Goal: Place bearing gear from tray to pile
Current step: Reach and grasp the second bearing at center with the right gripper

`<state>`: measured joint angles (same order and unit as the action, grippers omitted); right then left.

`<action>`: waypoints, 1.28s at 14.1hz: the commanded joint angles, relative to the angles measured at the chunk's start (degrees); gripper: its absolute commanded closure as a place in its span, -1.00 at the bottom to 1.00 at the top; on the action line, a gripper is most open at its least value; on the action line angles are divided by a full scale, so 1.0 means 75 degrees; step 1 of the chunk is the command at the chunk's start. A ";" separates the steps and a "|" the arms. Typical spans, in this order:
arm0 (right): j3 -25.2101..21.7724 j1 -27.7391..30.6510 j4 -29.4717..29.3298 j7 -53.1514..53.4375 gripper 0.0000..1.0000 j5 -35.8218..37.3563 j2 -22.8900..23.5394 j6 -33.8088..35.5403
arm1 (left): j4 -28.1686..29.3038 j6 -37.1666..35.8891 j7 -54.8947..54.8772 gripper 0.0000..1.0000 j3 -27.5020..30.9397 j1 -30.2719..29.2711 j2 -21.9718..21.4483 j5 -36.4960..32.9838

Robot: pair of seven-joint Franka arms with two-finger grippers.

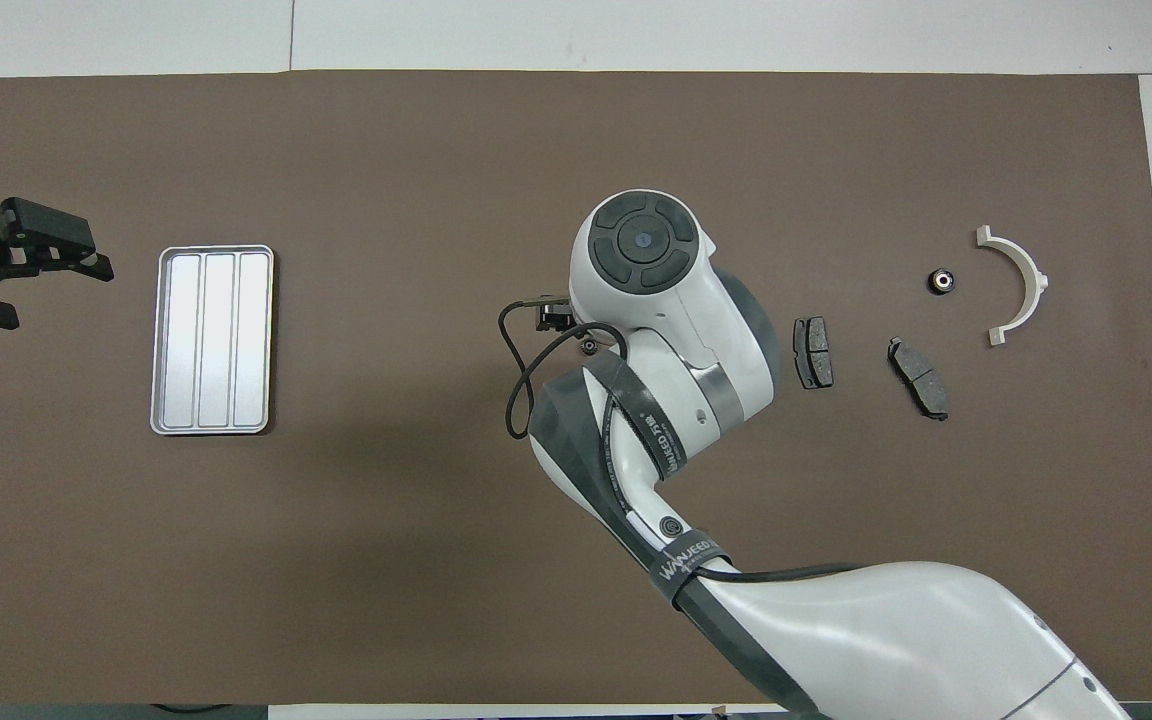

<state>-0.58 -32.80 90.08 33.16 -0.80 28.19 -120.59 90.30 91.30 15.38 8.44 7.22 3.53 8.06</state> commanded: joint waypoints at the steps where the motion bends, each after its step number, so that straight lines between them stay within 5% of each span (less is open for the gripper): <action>1: -0.0040 -0.0044 -0.0117 0.0032 -1.00 -0.0023 0.0214 -0.0162 | 0.0218 -0.0243 -0.0374 -1.00 -0.0269 -0.0317 -0.0271 -0.0056; 6: -0.0040 -0.0056 0.0130 -0.0015 -1.00 -0.0034 0.0413 -0.0549 | 0.0369 -0.0713 -0.0585 -1.00 -0.0761 -0.0611 -0.0551 -0.0079; 18: 0.0019 -0.0056 0.0692 -0.0039 -0.96 -0.0046 0.0460 -0.1194 | 0.0570 -0.0162 -0.0597 -1.00 -0.0762 -0.0705 -0.0740 -0.0067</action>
<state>-0.59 -33.08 94.37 33.16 -0.80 32.18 -128.41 92.79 88.31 11.62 3.29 2.59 -0.84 8.01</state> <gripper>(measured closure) 0.000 0.000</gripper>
